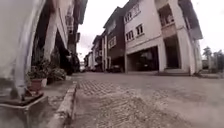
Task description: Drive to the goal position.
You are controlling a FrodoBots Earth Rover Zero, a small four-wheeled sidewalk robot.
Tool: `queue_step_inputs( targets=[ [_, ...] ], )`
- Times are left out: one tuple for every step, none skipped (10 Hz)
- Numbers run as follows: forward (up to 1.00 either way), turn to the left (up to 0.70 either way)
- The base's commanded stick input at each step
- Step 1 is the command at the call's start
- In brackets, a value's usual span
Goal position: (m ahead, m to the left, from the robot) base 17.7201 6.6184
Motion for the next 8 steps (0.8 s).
queue_step_inputs(
  targets=[
    [-0.7, 0.0],
    [-0.44, 0.0],
    [0.0, 0.0],
    [0.0, 0.0],
    [0.0, 0.0],
    [0.0, 0.0],
    [0.0, 0.0],
    [0.0, 0.0]
  ],
)
